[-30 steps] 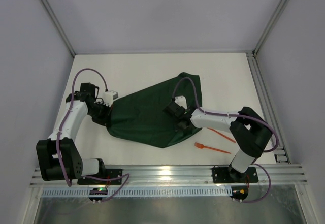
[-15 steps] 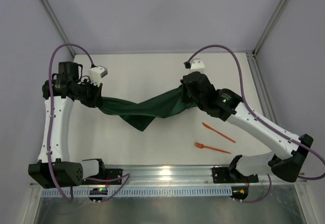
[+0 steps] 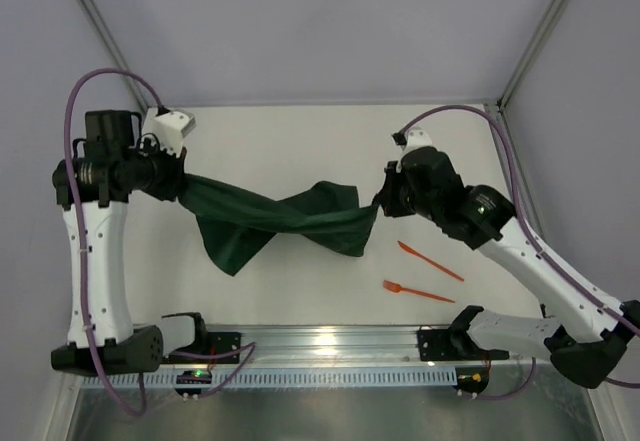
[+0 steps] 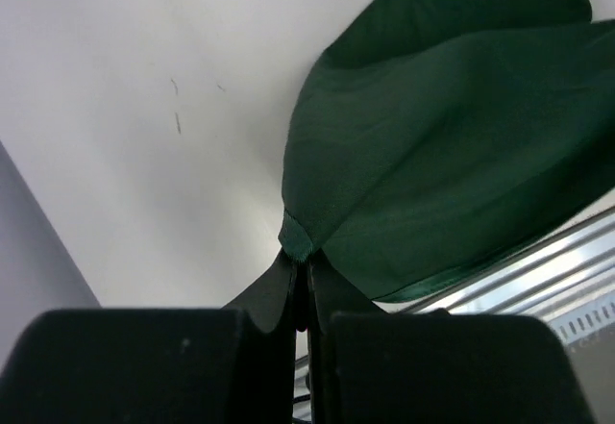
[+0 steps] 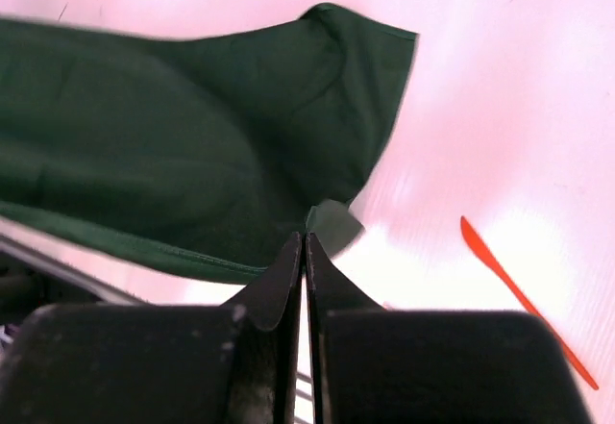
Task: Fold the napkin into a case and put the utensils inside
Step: Pick up the crumpled napkin from the center of the board, then flatten out the crumpled napkin at the center of the board.
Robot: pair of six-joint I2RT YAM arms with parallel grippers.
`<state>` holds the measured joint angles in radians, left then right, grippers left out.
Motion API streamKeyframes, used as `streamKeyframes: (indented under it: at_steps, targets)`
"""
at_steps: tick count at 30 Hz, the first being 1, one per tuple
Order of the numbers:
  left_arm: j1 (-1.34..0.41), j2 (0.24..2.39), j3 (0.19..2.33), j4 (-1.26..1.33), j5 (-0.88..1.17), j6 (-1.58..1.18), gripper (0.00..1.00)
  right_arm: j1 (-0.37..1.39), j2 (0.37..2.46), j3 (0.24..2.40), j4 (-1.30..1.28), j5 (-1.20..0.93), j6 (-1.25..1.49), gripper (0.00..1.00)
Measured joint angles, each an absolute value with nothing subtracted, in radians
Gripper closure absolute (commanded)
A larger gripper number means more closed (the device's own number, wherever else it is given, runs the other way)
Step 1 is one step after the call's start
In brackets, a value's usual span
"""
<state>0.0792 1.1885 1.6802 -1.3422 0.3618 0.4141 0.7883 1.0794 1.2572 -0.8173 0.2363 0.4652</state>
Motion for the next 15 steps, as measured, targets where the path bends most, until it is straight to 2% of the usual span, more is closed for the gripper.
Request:
streamKeyframes:
  at_steps: [3,6,12,15]
  targets:
    - [0.079,1.334,1.762,-1.372,0.368,0.363,1.00,0.648,1.197,1.333,-0.772,0.148,0.432,0.96]
    - [0.078,1.513,1.905,-1.341,0.380,0.296,1.00,0.558,1.403,1.530,-0.728,0.092,0.387,0.96]
    - [0.074,1.715,2.221,-1.230,0.363,0.179,1.00,0.493,1.912,2.273,-0.671,0.040,0.312,0.96]
    - [0.072,1.827,2.453,-1.165,0.322,0.130,1.00,0.463,2.040,2.494,-0.587,0.031,0.319,0.96]
